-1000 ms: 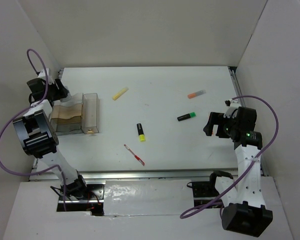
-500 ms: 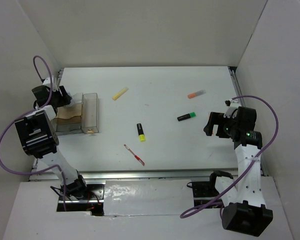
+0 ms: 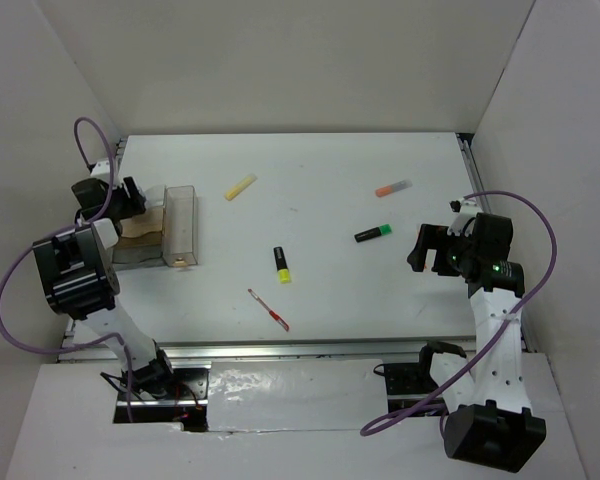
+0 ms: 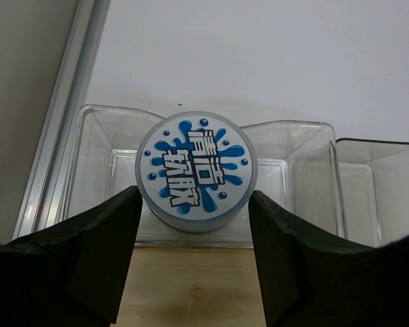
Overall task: Sort the stationery into containers
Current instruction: Place the stationery in the storage box.
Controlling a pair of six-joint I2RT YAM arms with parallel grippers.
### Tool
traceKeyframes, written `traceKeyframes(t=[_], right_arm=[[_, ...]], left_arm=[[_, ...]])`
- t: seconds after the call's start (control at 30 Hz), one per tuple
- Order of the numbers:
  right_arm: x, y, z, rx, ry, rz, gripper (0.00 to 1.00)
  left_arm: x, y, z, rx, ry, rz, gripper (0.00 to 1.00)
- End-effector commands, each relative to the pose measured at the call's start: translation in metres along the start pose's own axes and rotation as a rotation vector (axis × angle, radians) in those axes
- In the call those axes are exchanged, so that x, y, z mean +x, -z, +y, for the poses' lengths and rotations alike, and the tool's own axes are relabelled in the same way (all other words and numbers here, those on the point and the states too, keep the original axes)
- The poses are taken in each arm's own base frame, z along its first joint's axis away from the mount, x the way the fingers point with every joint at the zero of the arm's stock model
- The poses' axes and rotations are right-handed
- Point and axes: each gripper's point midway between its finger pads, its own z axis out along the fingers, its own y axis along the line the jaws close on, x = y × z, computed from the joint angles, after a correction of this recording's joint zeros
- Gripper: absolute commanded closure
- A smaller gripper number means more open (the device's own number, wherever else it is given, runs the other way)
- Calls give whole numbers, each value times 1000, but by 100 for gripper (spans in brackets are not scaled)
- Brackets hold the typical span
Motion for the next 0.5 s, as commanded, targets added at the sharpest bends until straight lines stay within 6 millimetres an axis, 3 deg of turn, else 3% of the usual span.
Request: traceKeyframes(t=[0.0, 0.07, 0.1, 0.17, 0.23, 0.33, 0.37, 0.4, 0.47], right_arm=[[-13, 1, -1, 4, 7, -48, 1], [-13, 1, -1, 2, 8, -47, 1], [-14, 2, -1, 3, 11, -53, 1], [-13, 2, 0, 0, 12, -53, 1], [-13, 3, 1, -2, 15, -57, 1], [-13, 4, 1, -3, 19, -61, 1], [-14, 4, 1, -2, 20, -66, 1], [-14, 5, 1, -1, 20, -68, 1], [-14, 5, 1, -1, 21, -68, 1]], left_arm=[[-62, 19, -11, 20, -51, -176, 23], [-63, 25, -15, 31, -50, -169, 17], [-70, 31, -18, 43, -55, -182, 3], [-81, 43, -25, 64, -66, -200, 1], [-85, 52, -34, 102, -85, -207, 1], [-113, 77, -52, 165, -108, -232, 4], [-123, 88, -61, 192, -124, -237, 7], [-112, 92, -79, 251, -126, -163, 15], [-128, 112, -100, 289, -199, -170, 22]])
